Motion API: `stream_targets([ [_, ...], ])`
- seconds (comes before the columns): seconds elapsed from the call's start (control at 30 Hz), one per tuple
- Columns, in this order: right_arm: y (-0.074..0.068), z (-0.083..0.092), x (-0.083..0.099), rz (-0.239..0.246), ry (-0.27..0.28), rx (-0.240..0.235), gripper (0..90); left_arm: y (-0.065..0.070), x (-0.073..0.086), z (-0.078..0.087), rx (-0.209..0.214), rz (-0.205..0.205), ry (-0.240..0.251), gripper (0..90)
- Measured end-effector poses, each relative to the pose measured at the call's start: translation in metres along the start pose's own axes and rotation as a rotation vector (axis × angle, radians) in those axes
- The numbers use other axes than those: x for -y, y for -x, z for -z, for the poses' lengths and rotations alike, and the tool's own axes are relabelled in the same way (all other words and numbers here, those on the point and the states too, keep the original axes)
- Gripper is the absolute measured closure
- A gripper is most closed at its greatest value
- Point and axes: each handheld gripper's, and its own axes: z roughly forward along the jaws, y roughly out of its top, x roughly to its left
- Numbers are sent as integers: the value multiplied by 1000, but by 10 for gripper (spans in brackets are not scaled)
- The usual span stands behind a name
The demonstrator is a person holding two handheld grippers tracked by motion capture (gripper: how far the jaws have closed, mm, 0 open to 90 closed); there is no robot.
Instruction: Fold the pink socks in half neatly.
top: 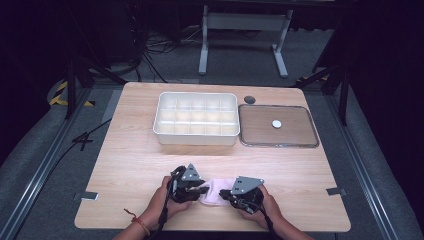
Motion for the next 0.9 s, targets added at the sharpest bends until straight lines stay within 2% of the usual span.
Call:
stream_targets([
  [0.07,0,0,0,-5,-1,-4,865,0,0,0,22,17,4,779],
  [0.13,1,0,0,-7,-2,-7,865,-1,0,0,23,18,6,801],
  [0.3,3,-1,-1,-15,-1,-17,866,-3,2,2,39,50,35,809],
  [0.37,3,-1,-1,-17,0,-19,866,-4,1,4,42,43,48,810],
  [0.53,6,-4,-3,-31,-1,-37,867,-3,-2,13,70,58,108,810],
  [0.67,6,-11,-11,-19,-7,-36,867,-3,-3,19,79,62,140,809],
  [0.9,6,-23,-21,-14,-9,-46,867,-4,-5,24,78,60,158,808],
])
